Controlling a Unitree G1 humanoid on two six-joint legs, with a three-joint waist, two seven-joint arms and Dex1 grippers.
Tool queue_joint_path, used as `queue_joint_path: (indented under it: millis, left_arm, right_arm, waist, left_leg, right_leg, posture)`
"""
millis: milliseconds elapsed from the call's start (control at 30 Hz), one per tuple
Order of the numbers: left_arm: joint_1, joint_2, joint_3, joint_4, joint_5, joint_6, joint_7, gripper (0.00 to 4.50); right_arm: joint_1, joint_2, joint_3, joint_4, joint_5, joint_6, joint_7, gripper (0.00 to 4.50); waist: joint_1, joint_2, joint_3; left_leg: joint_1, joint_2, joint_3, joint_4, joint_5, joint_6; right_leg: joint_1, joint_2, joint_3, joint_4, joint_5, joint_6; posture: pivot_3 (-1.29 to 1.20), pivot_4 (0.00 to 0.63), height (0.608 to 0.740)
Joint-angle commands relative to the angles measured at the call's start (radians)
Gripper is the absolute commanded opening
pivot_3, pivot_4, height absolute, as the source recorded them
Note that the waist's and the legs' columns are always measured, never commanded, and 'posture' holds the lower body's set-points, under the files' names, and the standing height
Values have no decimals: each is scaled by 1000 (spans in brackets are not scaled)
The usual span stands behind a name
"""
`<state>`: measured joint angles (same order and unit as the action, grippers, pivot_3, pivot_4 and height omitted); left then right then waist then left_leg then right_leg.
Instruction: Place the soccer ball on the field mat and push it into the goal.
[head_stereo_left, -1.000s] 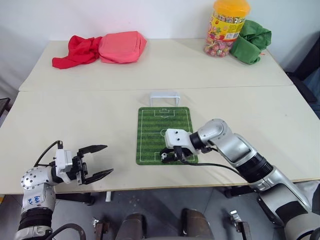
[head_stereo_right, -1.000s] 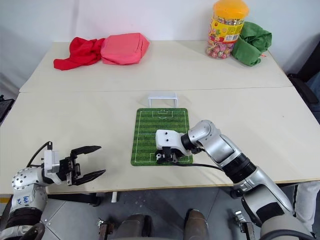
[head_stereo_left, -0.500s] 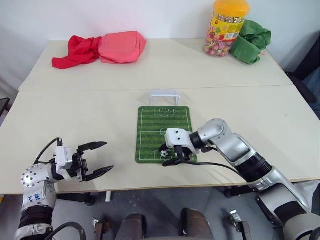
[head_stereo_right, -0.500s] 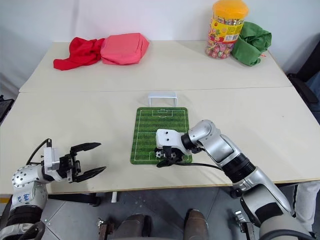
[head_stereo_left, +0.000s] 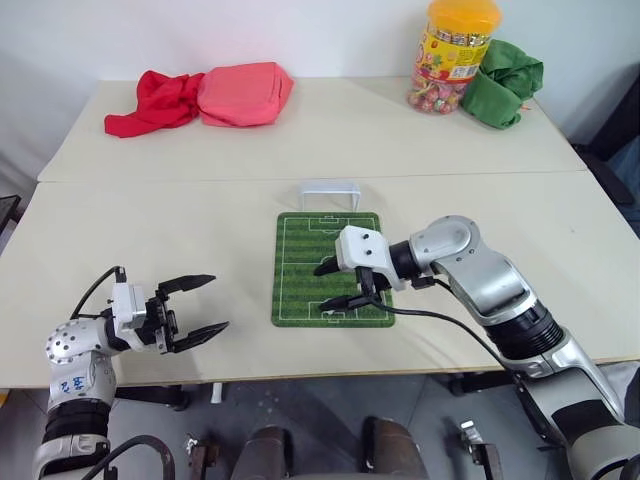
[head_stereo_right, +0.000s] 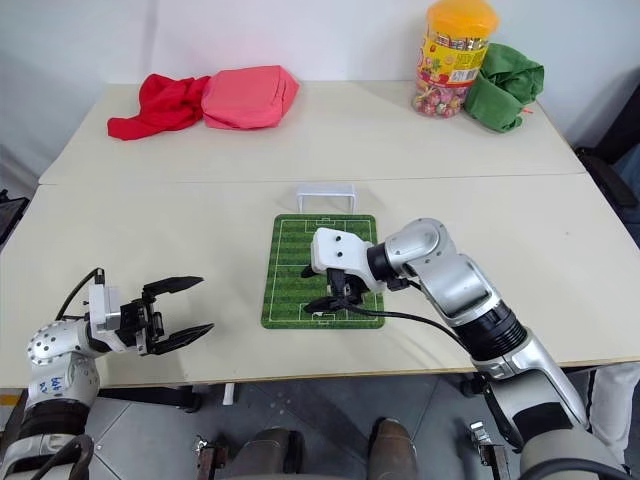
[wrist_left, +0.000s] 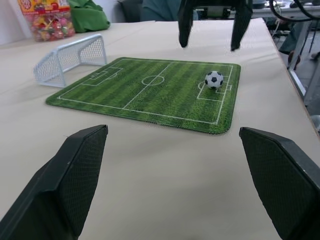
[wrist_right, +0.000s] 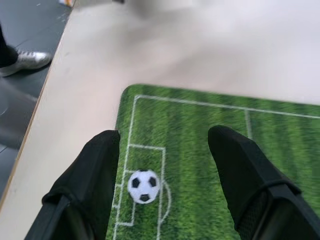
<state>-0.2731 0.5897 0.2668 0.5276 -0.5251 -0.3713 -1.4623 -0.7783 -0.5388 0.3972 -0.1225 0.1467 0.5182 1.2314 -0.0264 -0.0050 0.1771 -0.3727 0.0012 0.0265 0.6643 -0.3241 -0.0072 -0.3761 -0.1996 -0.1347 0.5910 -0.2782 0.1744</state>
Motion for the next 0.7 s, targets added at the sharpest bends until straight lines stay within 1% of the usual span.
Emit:
queue_joint_path:
  millis: [33, 233, 367, 533, 600, 700]
  left_arm:
    - [-36, 6, 2, 33, 2, -11, -22, 4500]
    - [-94, 11, -6, 98, 6, -13, -65, 4500]
    - [-112, 17, -9, 116, -5, 4, -107, 4500]
    - [-76, 47, -38, 77, -23, 64, -152, 4500]
    - [-50, 65, -58, 53, -28, 73, -152, 4500]
    - [-27, 70, -57, 32, -36, 76, -152, 4500]
  right_arm:
    - [53, -40, -49, -123, 42, 27, -7, 2114]
    - [161, -55, -61, -247, 68, 102, -82, 41]
    - [210, -60, -36, -281, 56, 115, -117, 13]
    - [243, -16, 28, -188, 11, 64, -161, 13]
    - [234, -4, 36, -160, 8, 49, -165, 13]
    - [229, 7, 41, -134, 6, 32, -163, 13]
  waist:
    - [1, 0, 0]
    - [-2, 0, 0]
    - [-2, 0, 0]
    - [-3, -1, 0]
    - [-3, -1, 0]
    - [-2, -1, 0]
  left_leg:
    - [0, 0, 0, 0, 0, 0]
    - [0, 0, 0, 0, -1, 0]
    - [0, 0, 1, 0, -1, 0]
    - [0, 0, 1, 0, -1, 1]
    - [0, 0, 1, 0, -1, 1]
    - [0, 0, 1, 0, -1, 1]
  right_leg:
    - [0, 0, 0, 0, 0, 0]
    - [0, 0, 0, 0, 0, 0]
    - [0, 0, 0, 0, 0, 0]
    - [0, 0, 0, 0, 0, 0]
    - [0, 0, 0, 0, 0, 0]
    - [0, 0, 1, 0, 0, 0]
  posture:
    - [0, 150, 740]
    - [0, 150, 740]
    - [0, 150, 740]
    - [0, 150, 740]
    - [0, 150, 740]
    - [0, 150, 740]
